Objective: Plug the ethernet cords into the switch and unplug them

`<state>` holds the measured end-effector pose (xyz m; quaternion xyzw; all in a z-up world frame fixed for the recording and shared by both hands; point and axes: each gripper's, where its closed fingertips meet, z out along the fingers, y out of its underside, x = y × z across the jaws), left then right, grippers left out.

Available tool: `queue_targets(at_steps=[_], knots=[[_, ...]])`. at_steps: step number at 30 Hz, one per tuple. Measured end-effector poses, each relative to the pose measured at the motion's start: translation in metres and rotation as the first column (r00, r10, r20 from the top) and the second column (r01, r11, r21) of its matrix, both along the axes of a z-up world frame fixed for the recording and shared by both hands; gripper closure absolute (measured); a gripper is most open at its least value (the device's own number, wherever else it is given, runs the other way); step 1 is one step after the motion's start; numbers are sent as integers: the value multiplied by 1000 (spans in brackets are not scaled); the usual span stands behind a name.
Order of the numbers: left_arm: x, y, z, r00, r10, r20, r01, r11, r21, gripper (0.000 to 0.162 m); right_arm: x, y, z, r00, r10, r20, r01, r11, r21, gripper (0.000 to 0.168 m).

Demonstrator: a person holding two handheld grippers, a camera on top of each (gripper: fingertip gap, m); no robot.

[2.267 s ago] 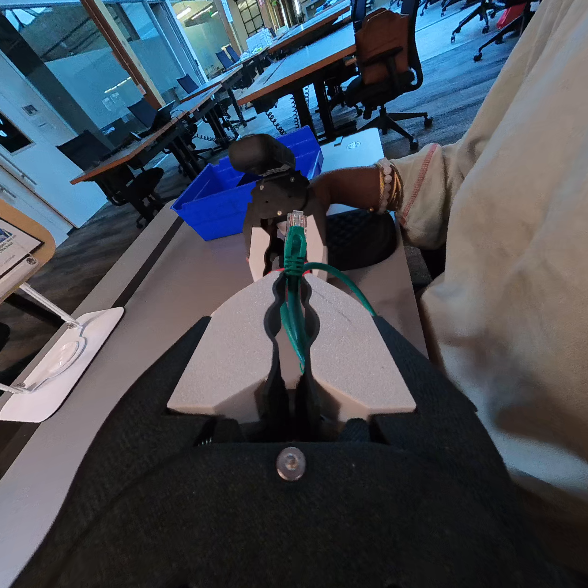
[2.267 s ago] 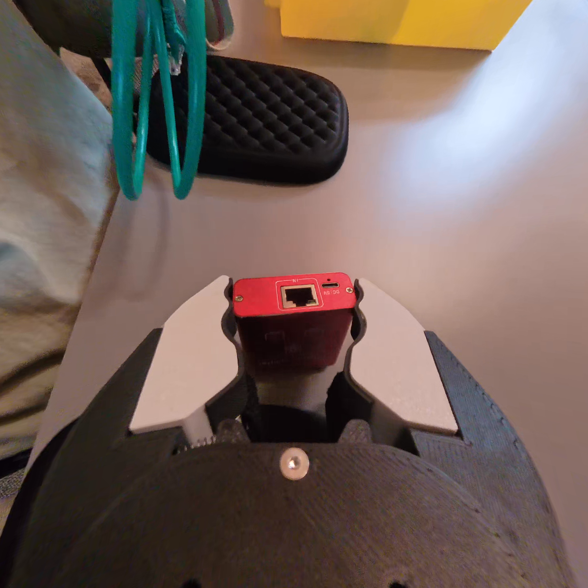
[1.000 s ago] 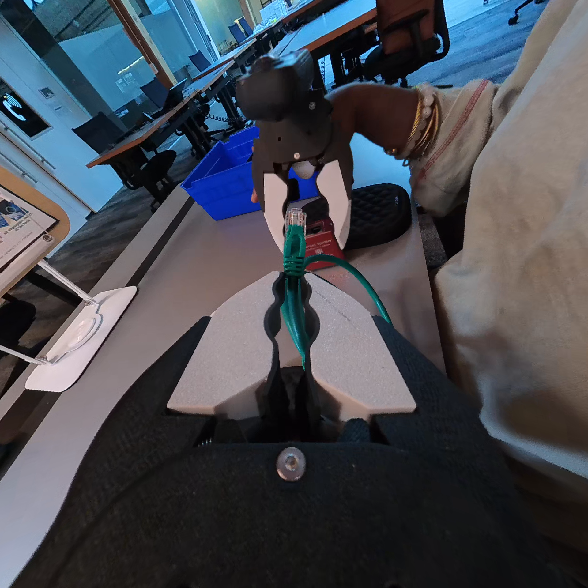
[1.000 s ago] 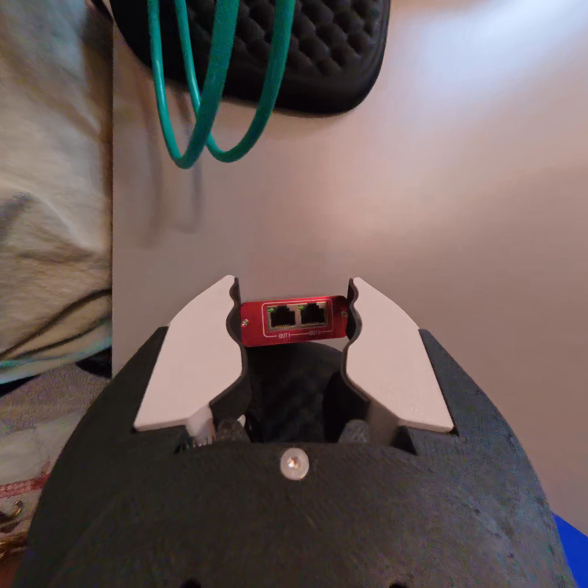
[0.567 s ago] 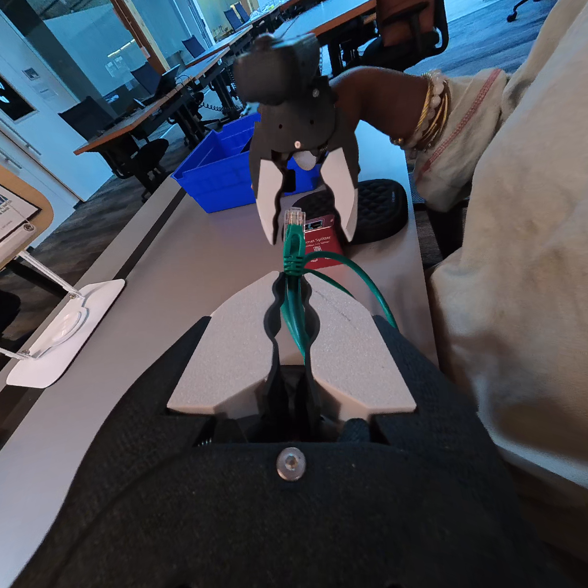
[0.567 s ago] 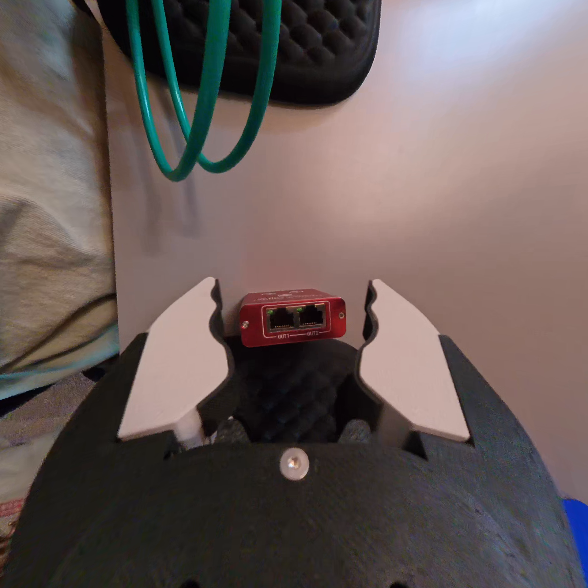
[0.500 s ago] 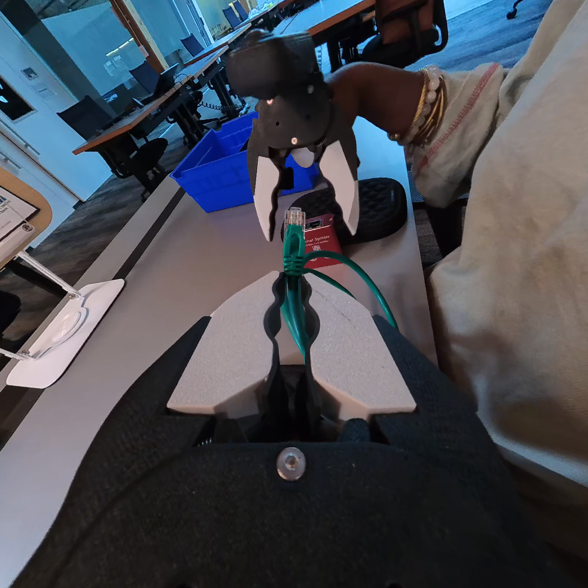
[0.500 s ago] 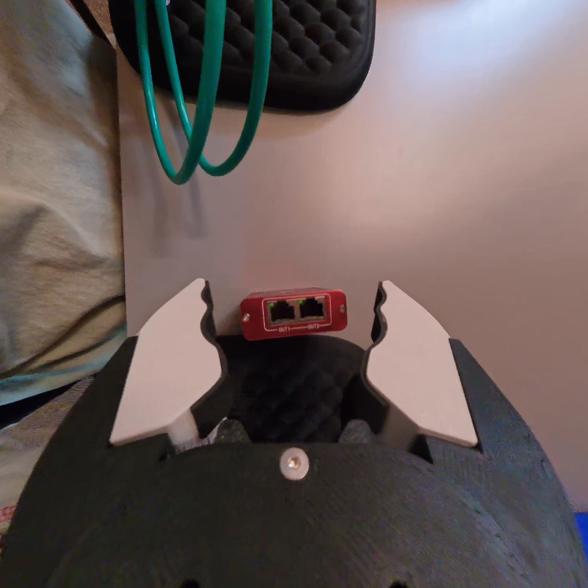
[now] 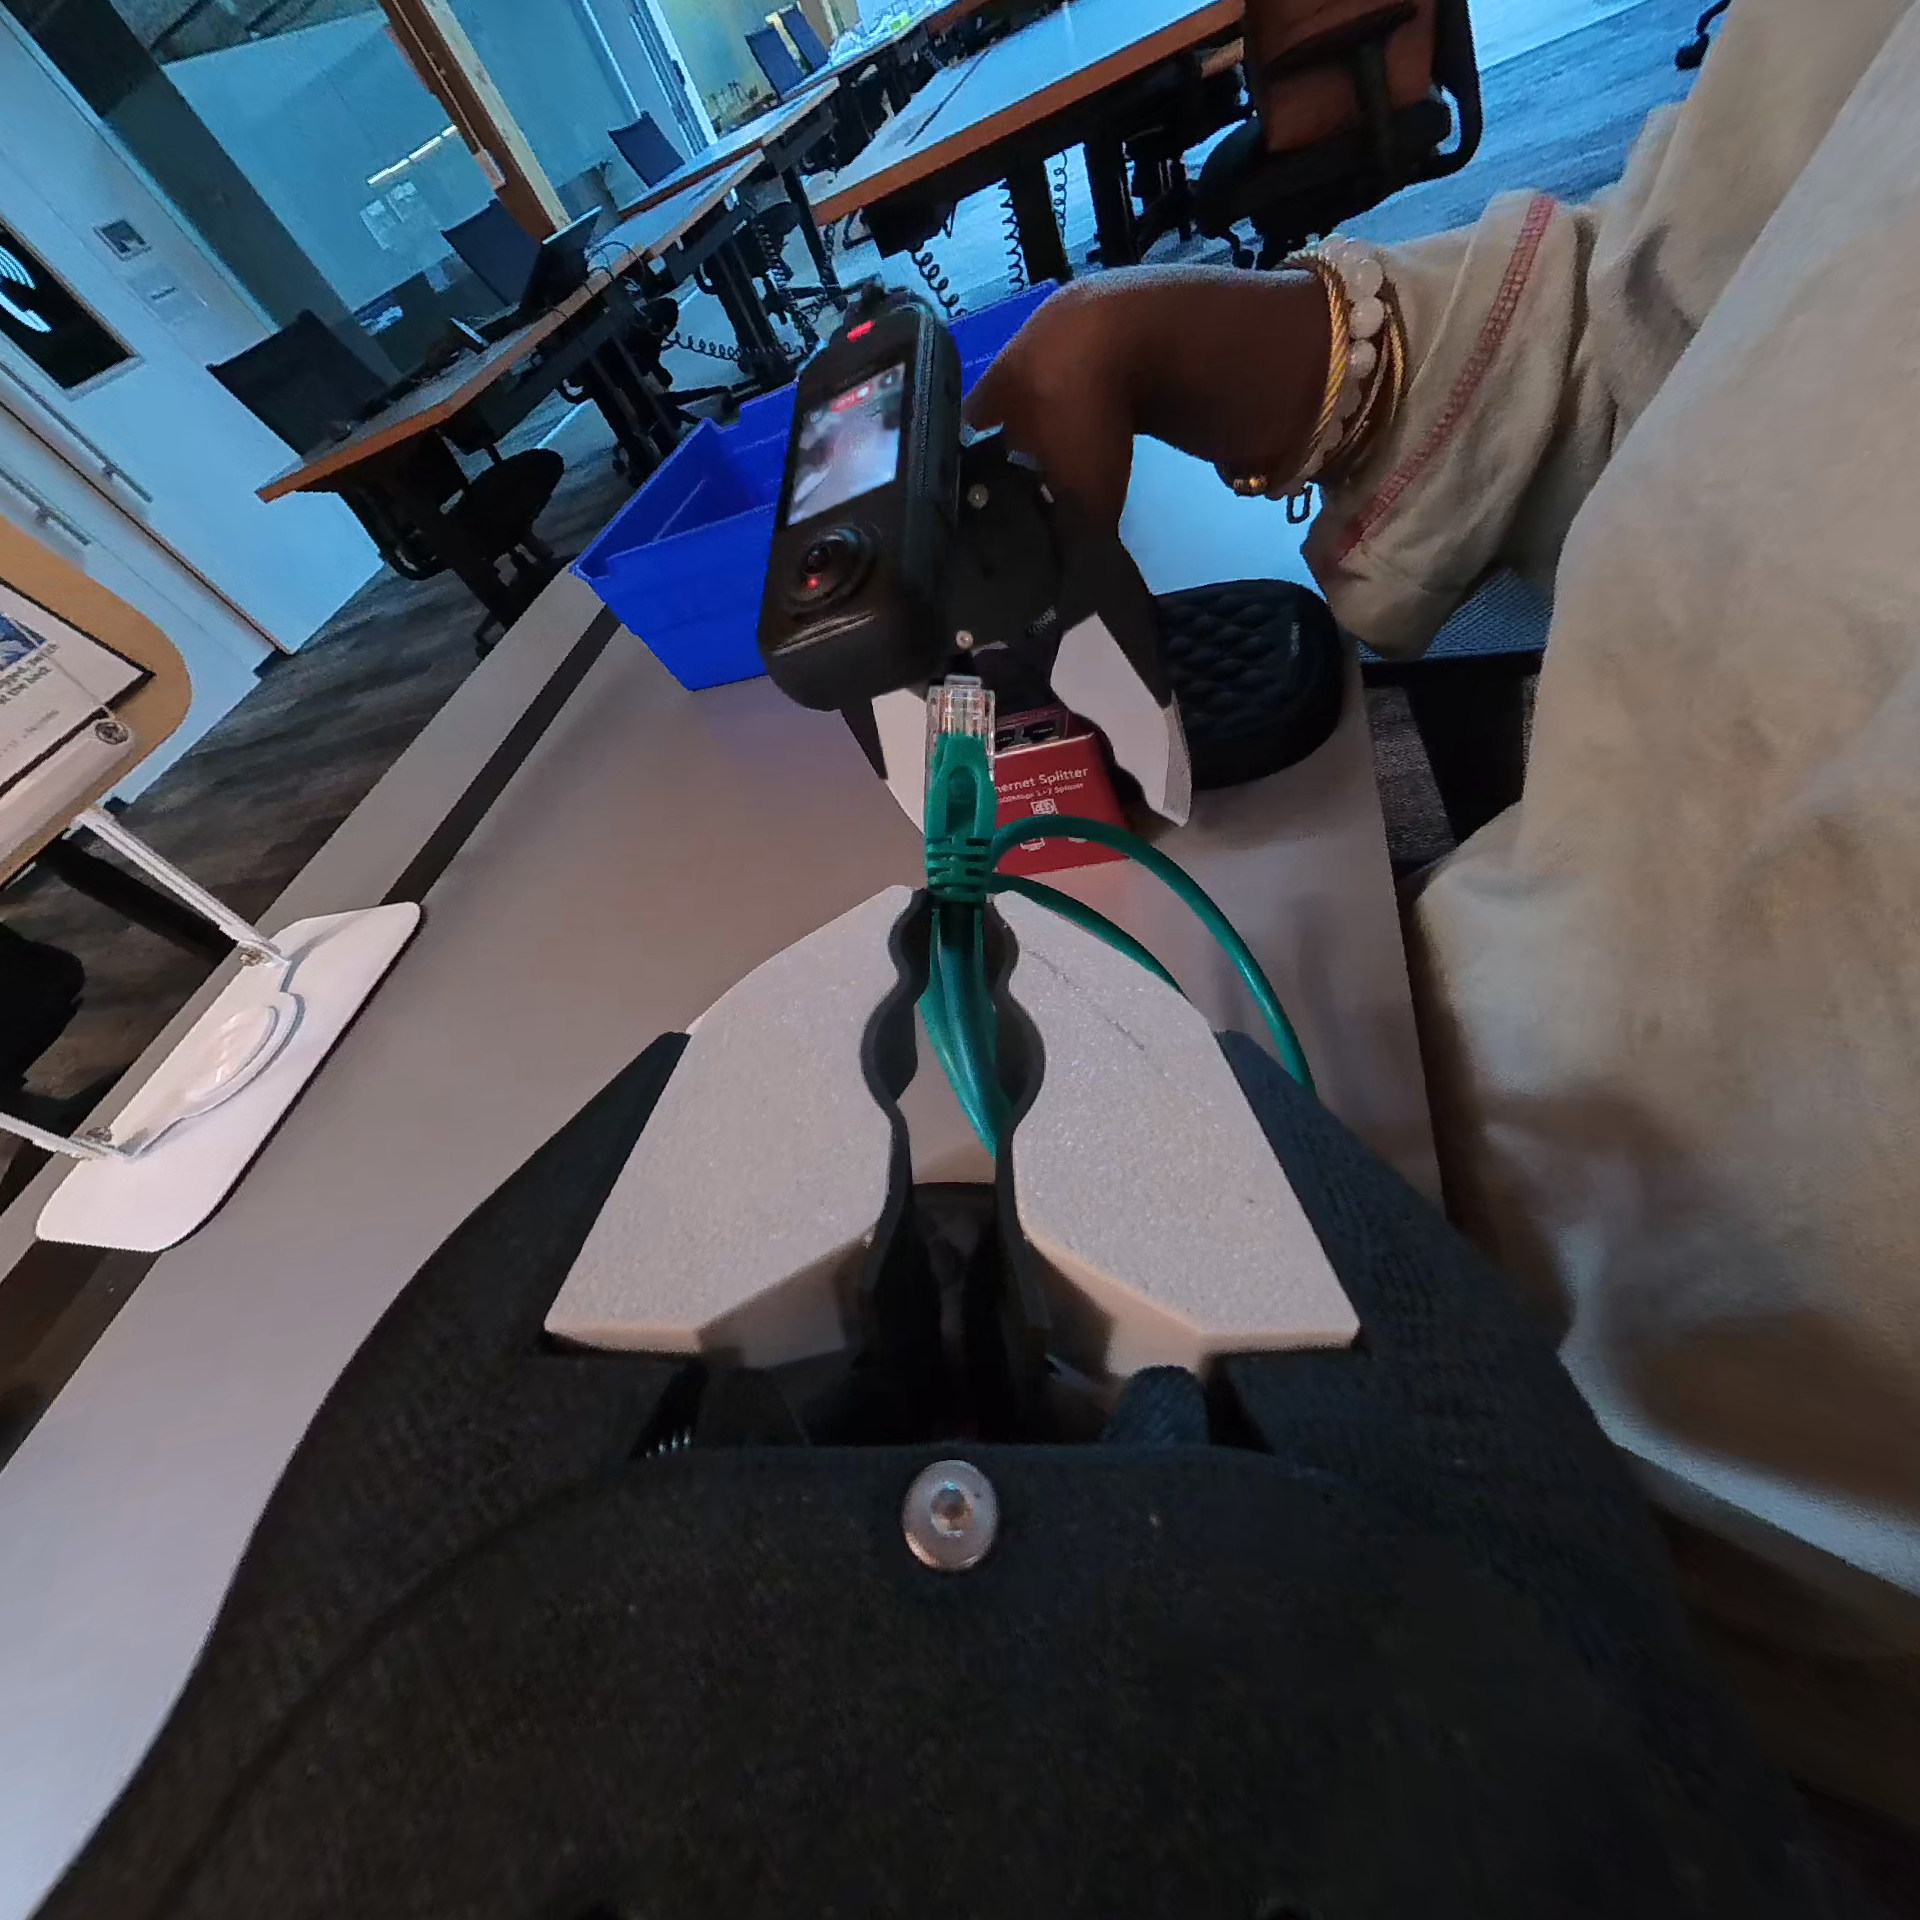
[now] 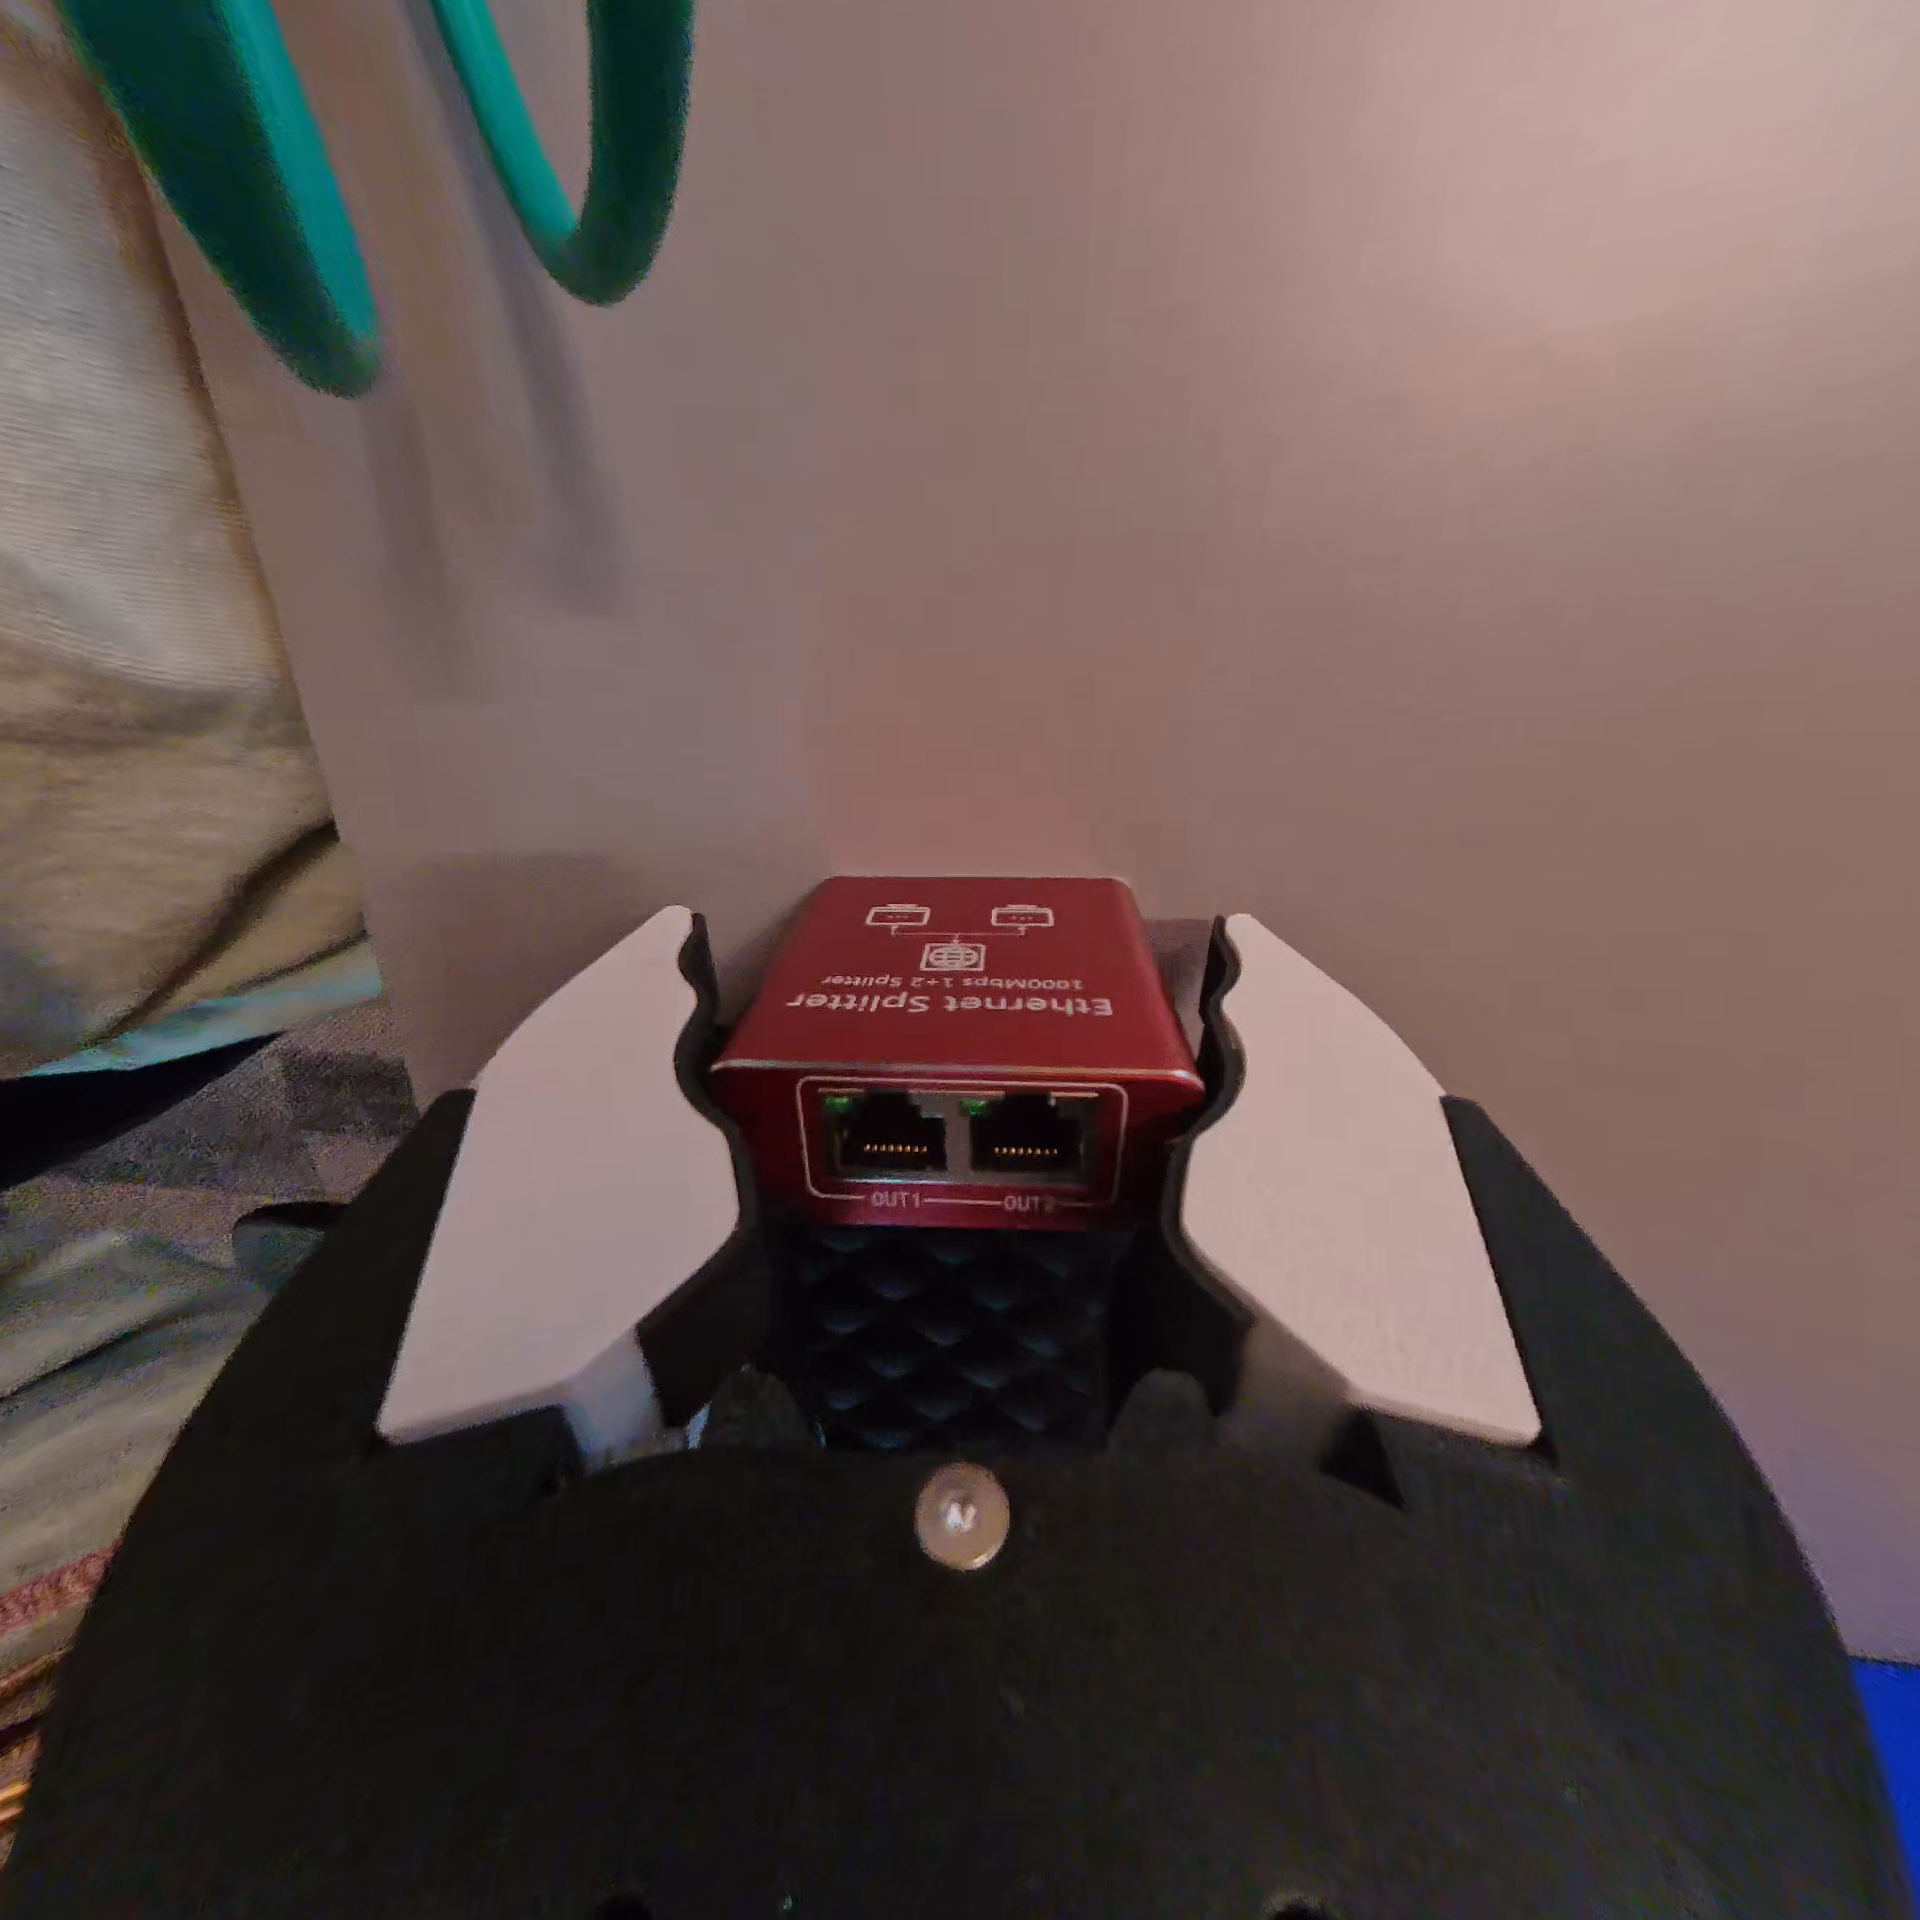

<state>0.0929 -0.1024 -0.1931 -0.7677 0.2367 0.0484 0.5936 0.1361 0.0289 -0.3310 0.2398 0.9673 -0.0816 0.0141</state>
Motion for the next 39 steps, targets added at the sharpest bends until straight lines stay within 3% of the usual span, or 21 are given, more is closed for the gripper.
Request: queue_targets(at_steps=[9,12,14,16,17,19,21,24,27,33,39], knots=[[-3,0,-2,999,19,35,-19,1000,3,153,0,0,-1,1000,-11,6,11,1000,5,78],[-8,1,-4,996,41,77,-39,999,-20,153,-2,-3,3,996,28,-82,-36,994,-99,80],[-11,3,-6,993,52,109,-48,998,-40,153,-8,-2,11,983,-30,-182,-11,976,-219,80],[-13,4,-7,987,51,154,-42,997,-61,153,-17,-9,39,940,-132,-314,-20,900,-436,79],[-12,5,-8,983,45,178,-33,997,-66,153,-20,-17,63,902,-189,-387,-71,821,-567,80],[-11,8,-8,976,31,214,-16,997,-71,153,-16,-32,122,808,-305,-504,-253,593,-765,80],[-7,11,-9,977,21,214,-3,997,-82,154,-9,-42,158,748,-395,-534,-368,423,-828,80],[5,14,-9,972,-24,234,53,991,-119,154,-4,-62,164,724,-402,-561,-429,375,-822,80],[18,16,-8,934,-81,347,155,970,-190,154,4,-76,167,746,-385,-543,-469,274,-839,80],[21,22,-12,934,-78,348,198,925,-323,154,2,-79,158,738,-390,-551,-470,289,-834,80],[20,30,-24,946,-57,319,196,884,-425,154,-4,-81,148,731,-367,-575,-453,370,-811,80]])
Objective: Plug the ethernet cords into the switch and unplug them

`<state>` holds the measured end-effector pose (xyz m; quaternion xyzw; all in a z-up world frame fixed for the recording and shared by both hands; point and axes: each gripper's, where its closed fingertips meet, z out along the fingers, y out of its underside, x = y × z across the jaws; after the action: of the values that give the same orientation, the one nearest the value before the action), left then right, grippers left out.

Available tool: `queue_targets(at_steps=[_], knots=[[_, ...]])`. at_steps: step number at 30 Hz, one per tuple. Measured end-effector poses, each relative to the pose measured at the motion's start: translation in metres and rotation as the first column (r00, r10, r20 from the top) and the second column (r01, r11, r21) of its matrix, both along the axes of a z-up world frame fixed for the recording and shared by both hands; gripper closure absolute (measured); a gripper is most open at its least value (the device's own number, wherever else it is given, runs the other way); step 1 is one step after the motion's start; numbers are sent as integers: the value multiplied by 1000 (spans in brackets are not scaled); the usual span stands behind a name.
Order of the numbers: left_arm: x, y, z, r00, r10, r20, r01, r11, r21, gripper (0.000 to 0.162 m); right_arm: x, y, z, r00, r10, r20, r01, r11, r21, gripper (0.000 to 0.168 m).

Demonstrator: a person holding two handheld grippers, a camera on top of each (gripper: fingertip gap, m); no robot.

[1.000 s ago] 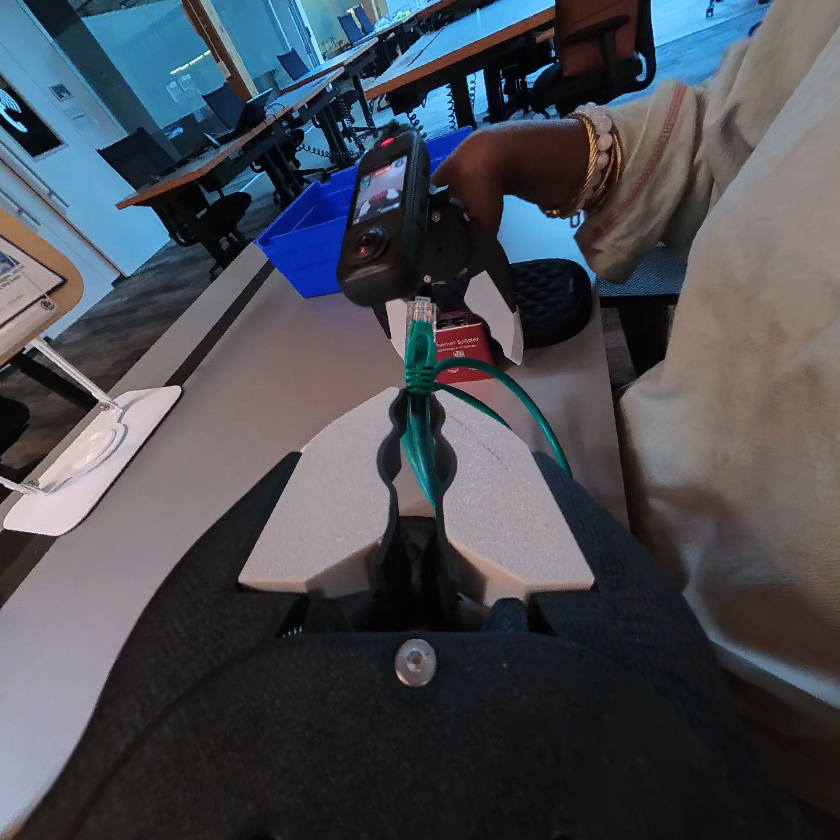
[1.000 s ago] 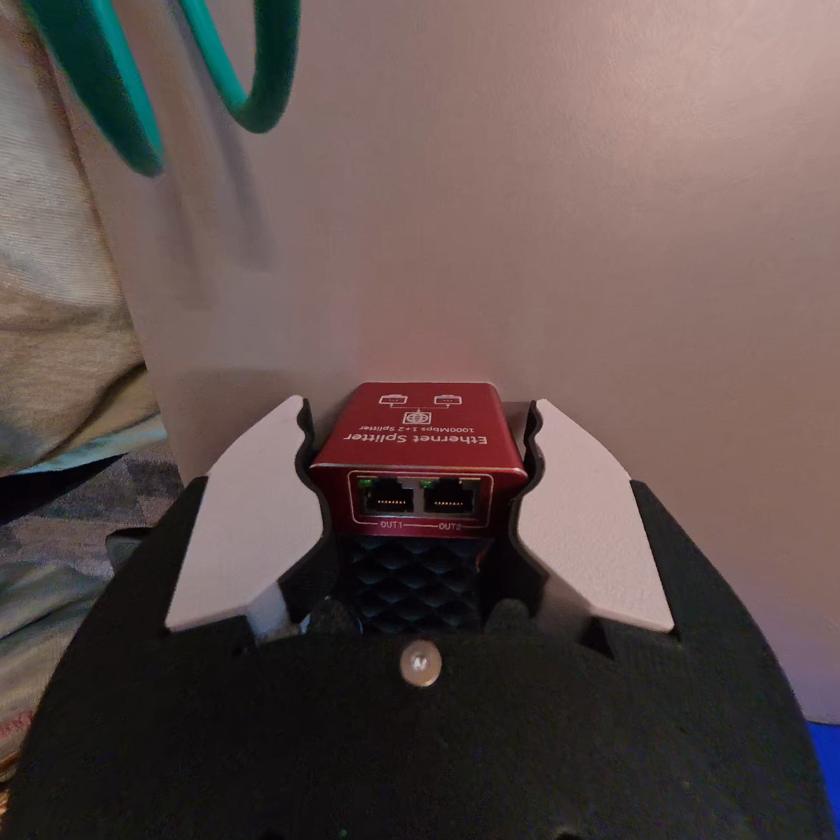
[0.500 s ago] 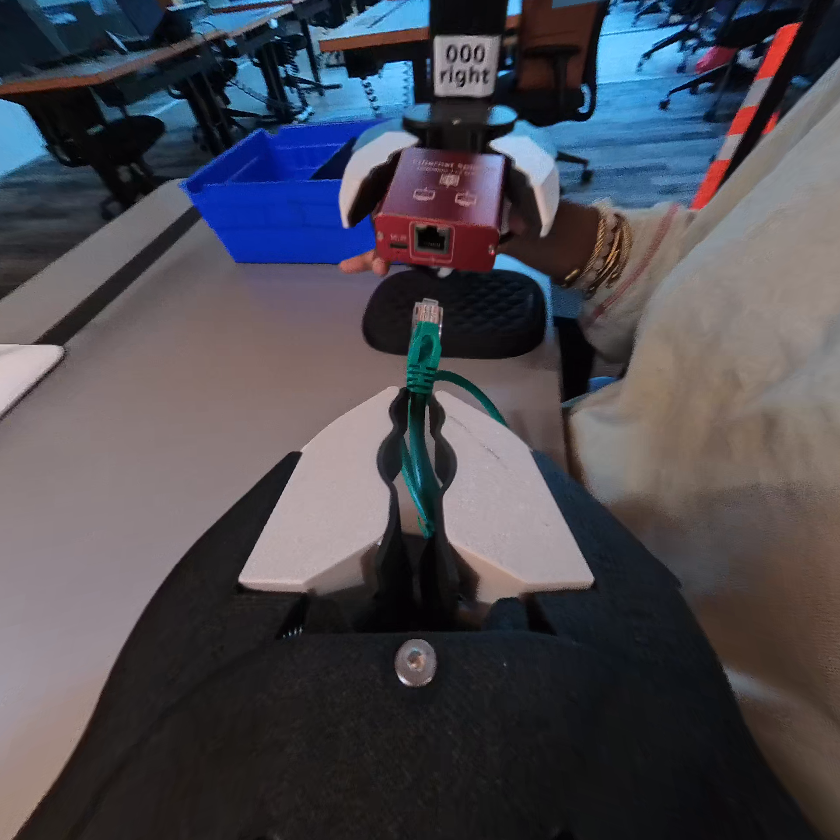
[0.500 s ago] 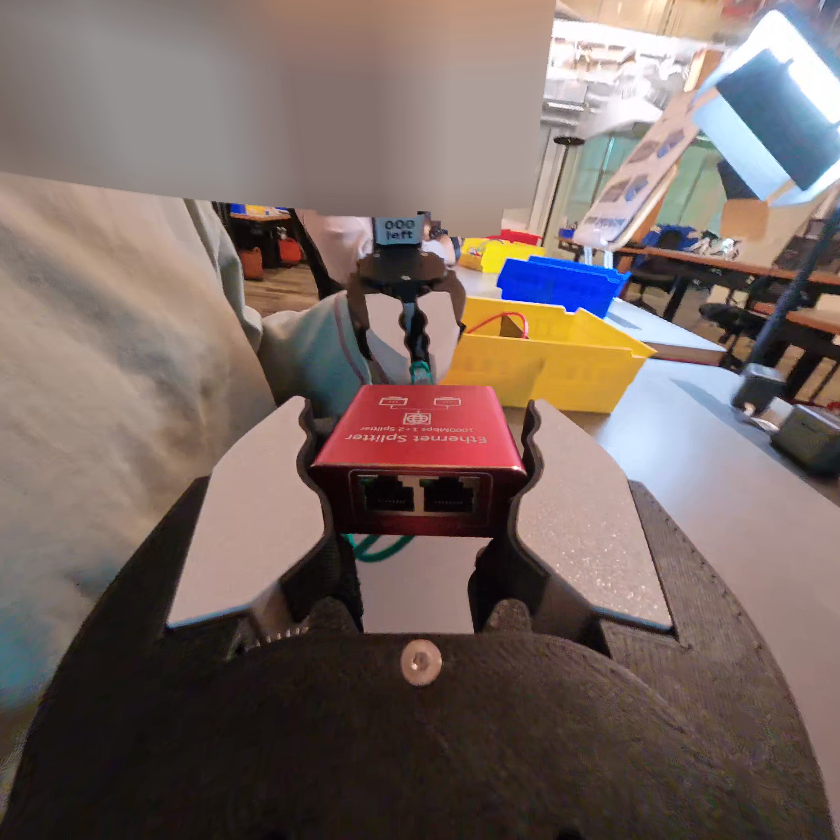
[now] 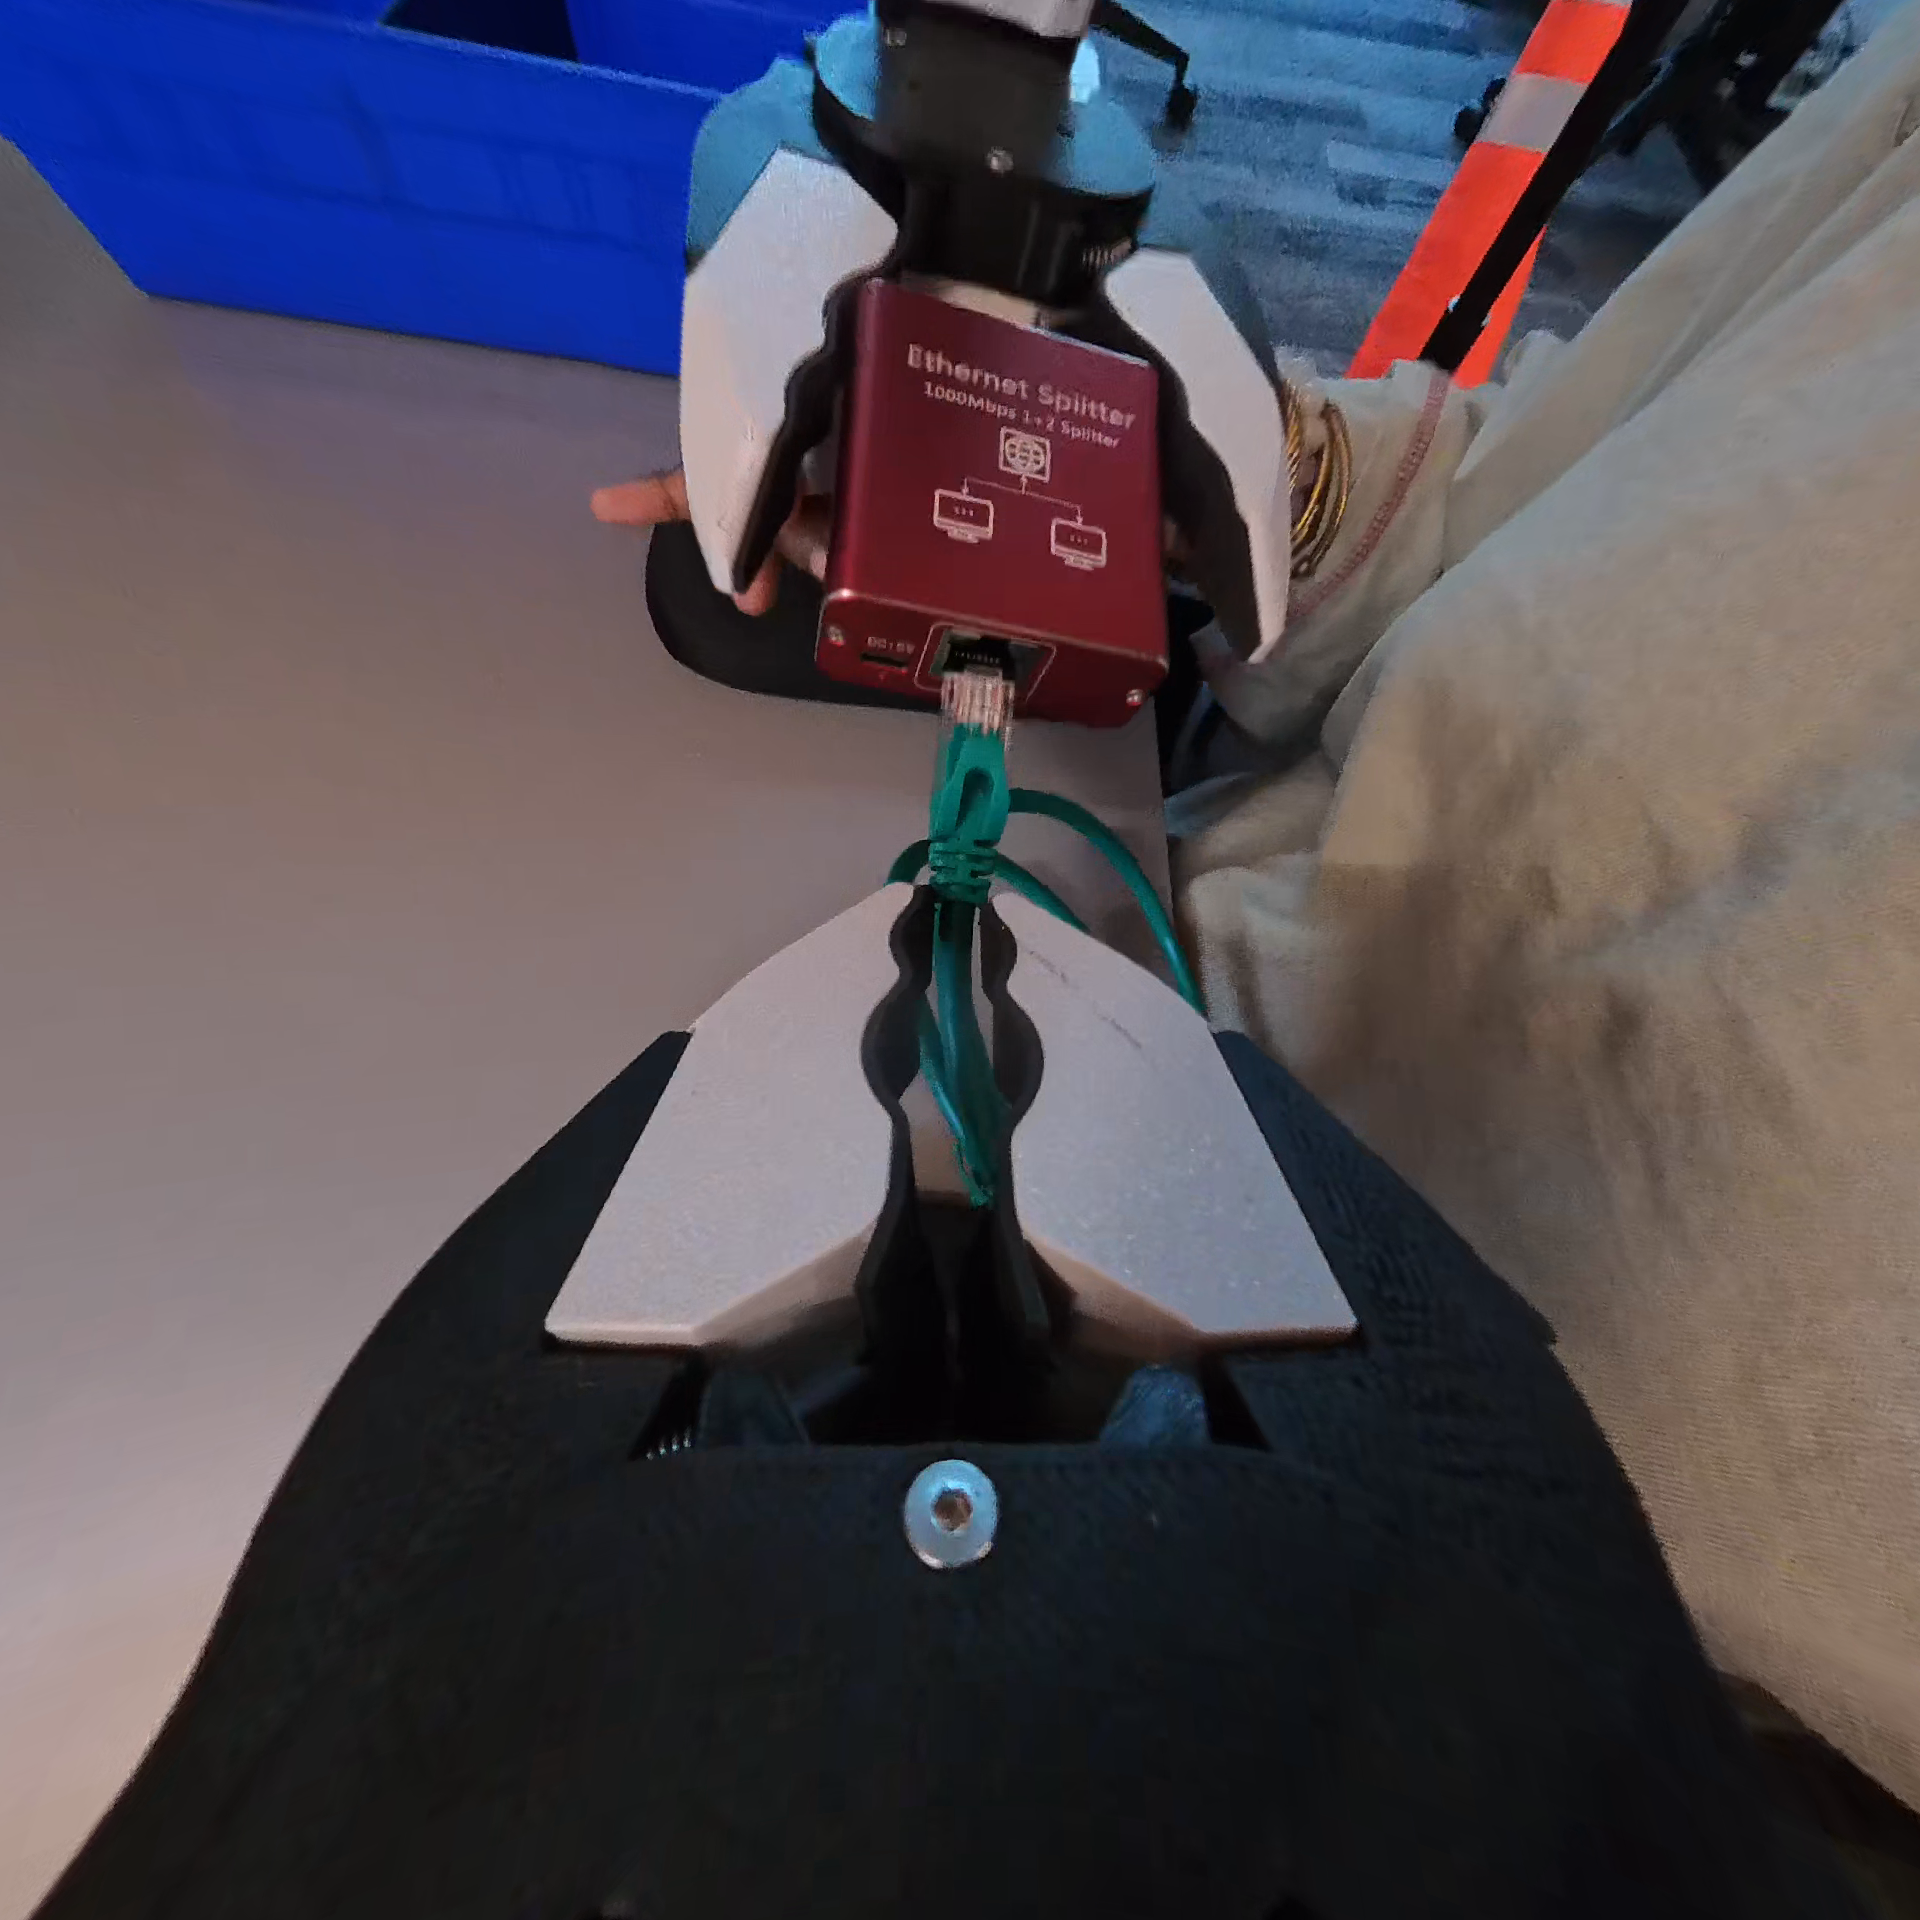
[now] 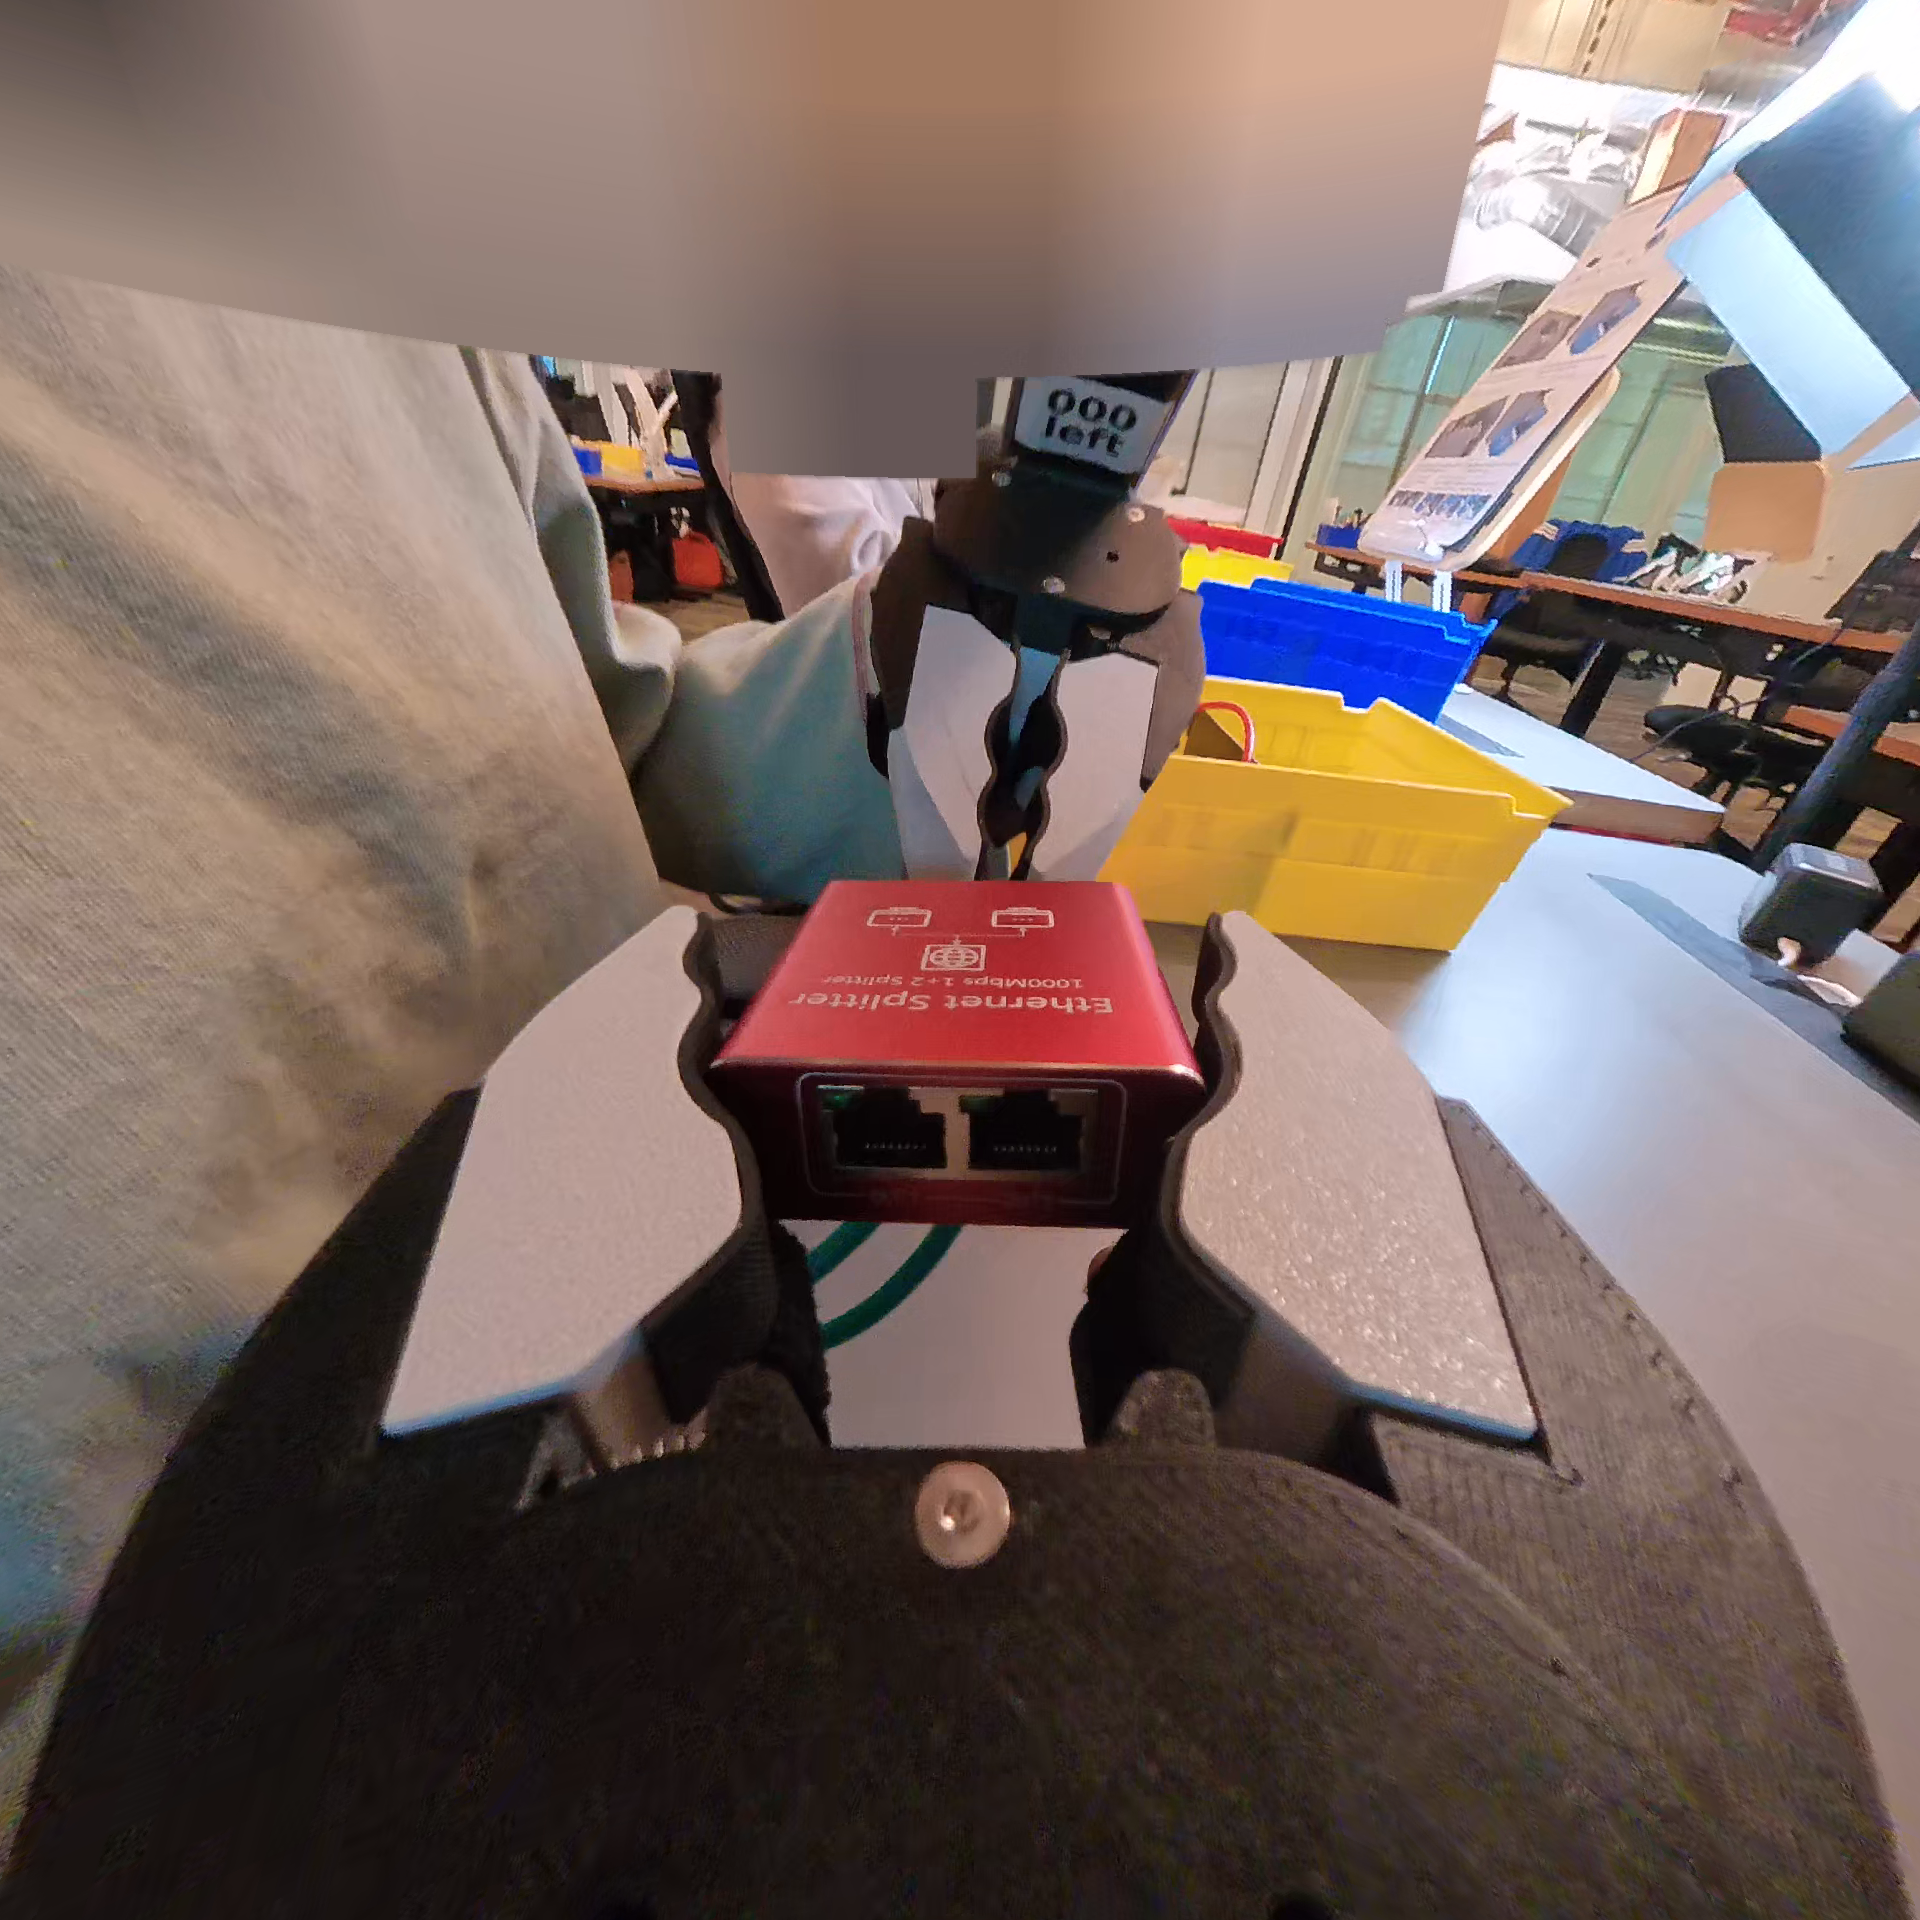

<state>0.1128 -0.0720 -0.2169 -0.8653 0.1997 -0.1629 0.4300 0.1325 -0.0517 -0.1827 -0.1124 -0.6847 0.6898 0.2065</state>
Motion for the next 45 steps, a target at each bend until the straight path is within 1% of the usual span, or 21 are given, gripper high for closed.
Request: queue_targets(at_steps=[6,14,17,20,26,27,28,29,30,31,33,34,35,36,37,38,39,40,41,42,45], knots=[[-1,4,-3,1000,-7,-1,6,1000,-25,154,-1,5,-7,1000,-22,-1,22,997,74,80],[-3,9,-16,985,0,-173,-14,996,-84,155,-6,4,-25,998,-21,64,12,990,142,80],[-3,12,-24,986,9,-164,-26,995,-98,155,-7,5,-32,996,-45,81,30,984,178,80],[-4,13,-35,979,-11,-203,-13,993,-116,156,-9,4,-44,991,-68,116,37,967,253,80],[-5,15,-38,979,-17,-202,-6,994,-111,155,-11,4,-47,990,-74,121,41,967,251,80],[-7,16,-35,979,-9,-202,-10,996,-92,154,-12,5,-42,992,-75,101,50,972,231,80],[-13,21,-28,979,31,-202,-42,998,-50,153,-15,8,-37,992,-96,78,78,974,211,80],[-23,27,-17,976,104,-193,-101,995,22,147,-20,13,-29,990,-136,45,126,974,188,80],[-32,34,-1,971,183,-152,-166,979,118,129,-25,19,-19,984,-180,5,178,972,152,81],[-42,38,19,961,264,-82,-239,943,229,116,-30,26,-9,970,-242,-35,245,962,120,81],[-65,38,64,908,416,51,-386,784,486,103,-42,44,5,915,-389,-105,398,913,90,80],[-68,33,82,891,447,80,-398,685,611,99,-46,50,10,890,-441,-113,450,891,69,80],[-66,27,93,879,474,55,-364,590,721,98,-49,54,13,870,-481,-105,488,872,43,80],[-59,24,97,857,514,-22,-290,518,804,97,-52,57,15,854,-513,-87,516,857,16,81],[-50,25,92,817,558,-148,-184,495,849,97,-55,59,16,840,-539,-58,540,842,-8,81],[-44,29,81,748,598,-288,-89,520,849,98,-58,59,16,831,-556,-25,555,831,-25,81],[-42,35,67,664,619,-419,-20,576,818,97,-60,58,15,825,-566,9,566,824,-39,81],[-42,42,55,586,626,-515,22,623,782,96,-61,55,13,820,-570,45,572,819,-49,81],[-42,47,47,538,623,-568,59,644,763,96,-62,52,12,821,-566,75,571,819,-63,81],[-40,52,41,526,610,-593,90,653,752,96,-63,48,12,823,-559,102,567,820,-79,81],[-35,62,35,583,577,-572,110,641,759,107,-65,40,9,820,-546,172,566,818,-100,81]])
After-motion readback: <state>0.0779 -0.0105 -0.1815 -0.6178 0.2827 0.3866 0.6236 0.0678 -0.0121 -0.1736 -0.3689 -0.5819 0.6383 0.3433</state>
